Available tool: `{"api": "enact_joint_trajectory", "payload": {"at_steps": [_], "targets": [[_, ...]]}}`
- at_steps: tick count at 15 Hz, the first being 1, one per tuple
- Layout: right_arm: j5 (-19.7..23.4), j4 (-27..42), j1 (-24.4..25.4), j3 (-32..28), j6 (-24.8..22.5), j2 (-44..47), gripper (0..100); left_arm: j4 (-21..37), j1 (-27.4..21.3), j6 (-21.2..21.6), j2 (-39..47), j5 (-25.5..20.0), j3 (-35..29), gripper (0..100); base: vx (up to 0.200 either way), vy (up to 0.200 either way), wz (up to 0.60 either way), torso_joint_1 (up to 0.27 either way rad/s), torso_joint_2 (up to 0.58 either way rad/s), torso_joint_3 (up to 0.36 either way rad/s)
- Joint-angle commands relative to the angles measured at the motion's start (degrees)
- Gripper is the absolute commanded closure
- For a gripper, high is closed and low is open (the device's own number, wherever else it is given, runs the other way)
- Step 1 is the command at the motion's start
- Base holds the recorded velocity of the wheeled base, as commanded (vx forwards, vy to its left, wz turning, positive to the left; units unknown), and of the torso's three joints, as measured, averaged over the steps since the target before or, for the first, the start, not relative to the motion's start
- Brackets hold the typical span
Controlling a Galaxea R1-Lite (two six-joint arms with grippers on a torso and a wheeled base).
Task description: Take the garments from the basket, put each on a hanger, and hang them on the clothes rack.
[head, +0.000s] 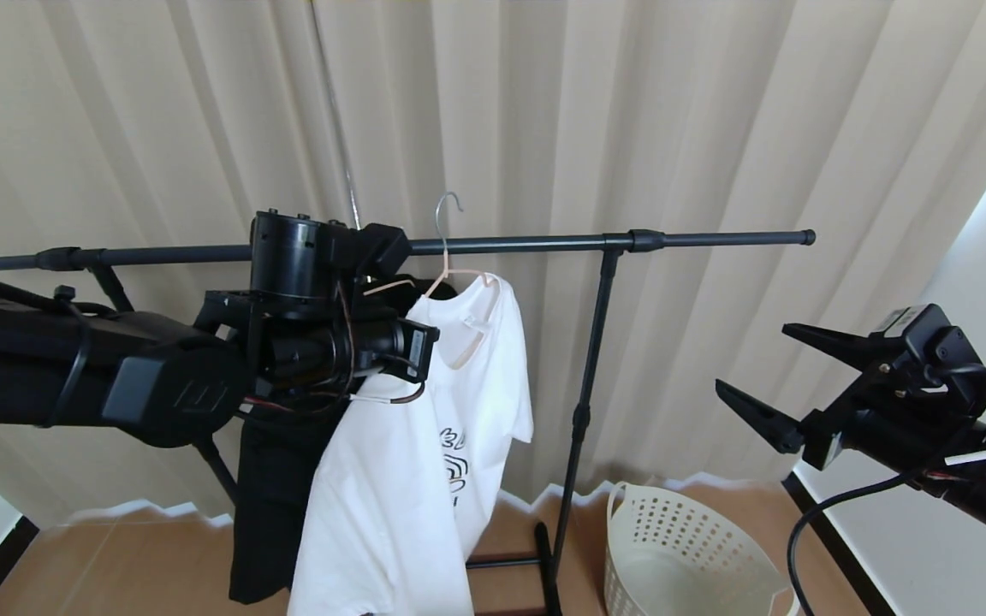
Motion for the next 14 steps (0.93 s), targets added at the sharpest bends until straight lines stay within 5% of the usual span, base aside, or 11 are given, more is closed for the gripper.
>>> {"api": "enact_joint_trajectory", "payload": {"at_steps": [1, 14], "targets": [[0.0, 0.0, 0.0, 0.0, 0.0, 0.1, 0, 0.0, 0.0, -0.9, 2.6, 0.1, -2.0, 100, 0.000, 0.000, 0.00, 0.000, 0.00, 0.000], [0.0, -0.1, 0.0, -0.1, 0.0, 0.6, 0, 0.2, 1.0, -4.3, 15.5, 2.9, -15.8, 100, 0.000, 0.000, 0.00, 0.000, 0.00, 0.000]]}}
